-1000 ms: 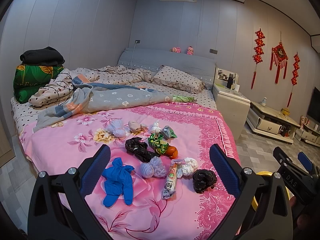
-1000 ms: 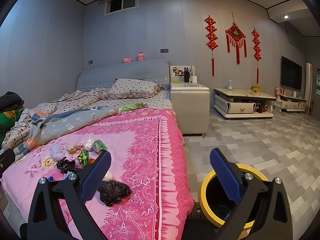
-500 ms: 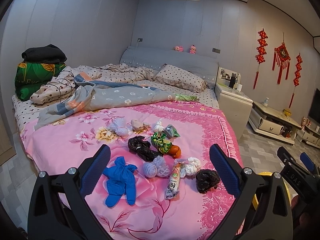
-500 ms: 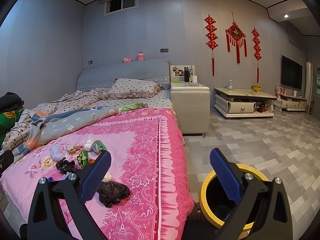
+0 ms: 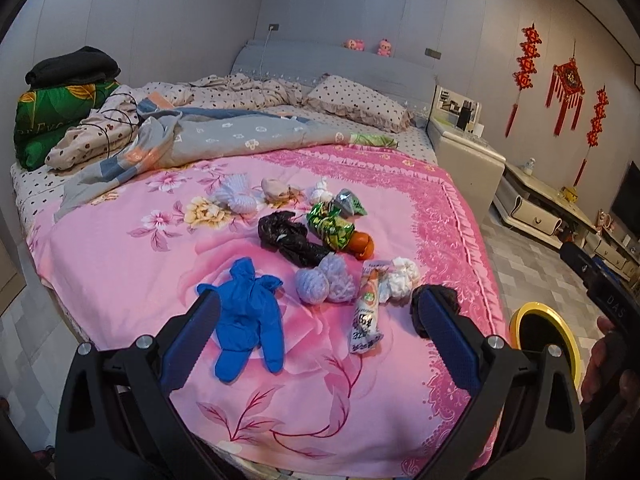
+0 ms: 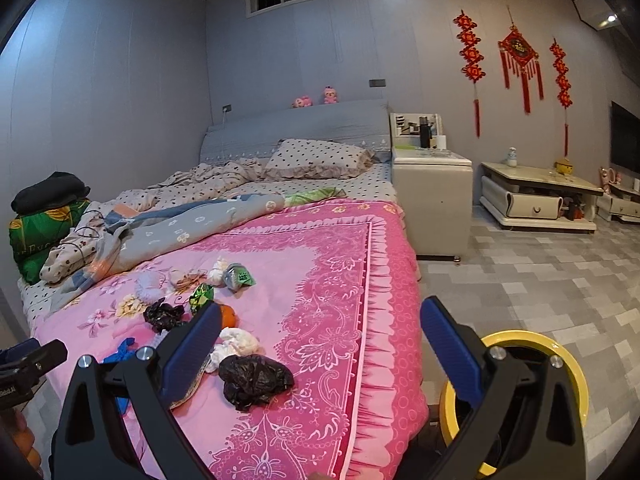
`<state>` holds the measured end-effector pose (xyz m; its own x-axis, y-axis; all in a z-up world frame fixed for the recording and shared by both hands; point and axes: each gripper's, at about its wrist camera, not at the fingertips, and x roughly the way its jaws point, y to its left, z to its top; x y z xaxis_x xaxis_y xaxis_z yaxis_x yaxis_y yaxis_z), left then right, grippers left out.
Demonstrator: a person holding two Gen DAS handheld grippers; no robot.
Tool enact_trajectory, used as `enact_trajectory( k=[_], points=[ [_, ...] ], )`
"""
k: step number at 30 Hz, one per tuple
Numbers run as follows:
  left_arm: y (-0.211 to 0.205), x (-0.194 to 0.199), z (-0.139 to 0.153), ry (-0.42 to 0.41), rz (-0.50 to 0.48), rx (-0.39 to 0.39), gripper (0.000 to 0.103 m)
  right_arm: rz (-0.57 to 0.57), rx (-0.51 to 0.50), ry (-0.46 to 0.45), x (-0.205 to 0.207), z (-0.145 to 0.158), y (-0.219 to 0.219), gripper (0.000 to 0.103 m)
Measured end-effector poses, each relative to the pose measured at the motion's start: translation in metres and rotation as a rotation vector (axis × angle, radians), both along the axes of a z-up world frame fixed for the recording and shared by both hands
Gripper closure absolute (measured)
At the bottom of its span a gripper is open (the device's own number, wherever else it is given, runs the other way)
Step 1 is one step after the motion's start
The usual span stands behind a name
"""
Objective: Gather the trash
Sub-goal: 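Grasp the blue glove with the left tool while the right tool grasps the black bag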
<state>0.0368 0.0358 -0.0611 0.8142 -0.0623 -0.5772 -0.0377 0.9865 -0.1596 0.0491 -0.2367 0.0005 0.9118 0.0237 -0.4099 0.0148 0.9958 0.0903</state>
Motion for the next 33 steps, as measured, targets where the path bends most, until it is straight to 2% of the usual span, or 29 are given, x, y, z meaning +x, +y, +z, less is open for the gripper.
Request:
enact_trajectory(
  k=[3, 7, 16, 20, 24, 33],
  points=[
    [0.010, 0.008, -0.013, 0.044, 0.000, 0.007, 0.008, 0.065, -0.021, -0.004, 0.006, -0.008, 0.008, 0.007],
    [0.027, 0.026, -0.029, 0.090, 0.037, 0.006, 0.008, 0.156, -0.041, 0.071, 0.025, -0.022, 0.021, 0.007],
    [0.056, 0.079, -0.071, 0.230, 0.084, 0.062, 0.008, 0.191, -0.103, 0.245, 0.072, -0.070, 0.038, 0.007],
    [0.061, 0.097, -0.082, 0.252, 0.087, 0.091, 0.008, 0.225, -0.118, 0.305, 0.090, -0.086, 0.043, 0.007],
    [0.072, 0.110, -0.091, 0.276, 0.097, 0.054, 0.008, 0.242, -0.108, 0.355, 0.101, -0.101, 0.047, 0.007],
    [0.063, 0.124, -0.105, 0.270, 0.052, 0.094, 0.010, 0.321, -0.091, 0.408, 0.112, -0.112, 0.060, 0.007]
  ],
)
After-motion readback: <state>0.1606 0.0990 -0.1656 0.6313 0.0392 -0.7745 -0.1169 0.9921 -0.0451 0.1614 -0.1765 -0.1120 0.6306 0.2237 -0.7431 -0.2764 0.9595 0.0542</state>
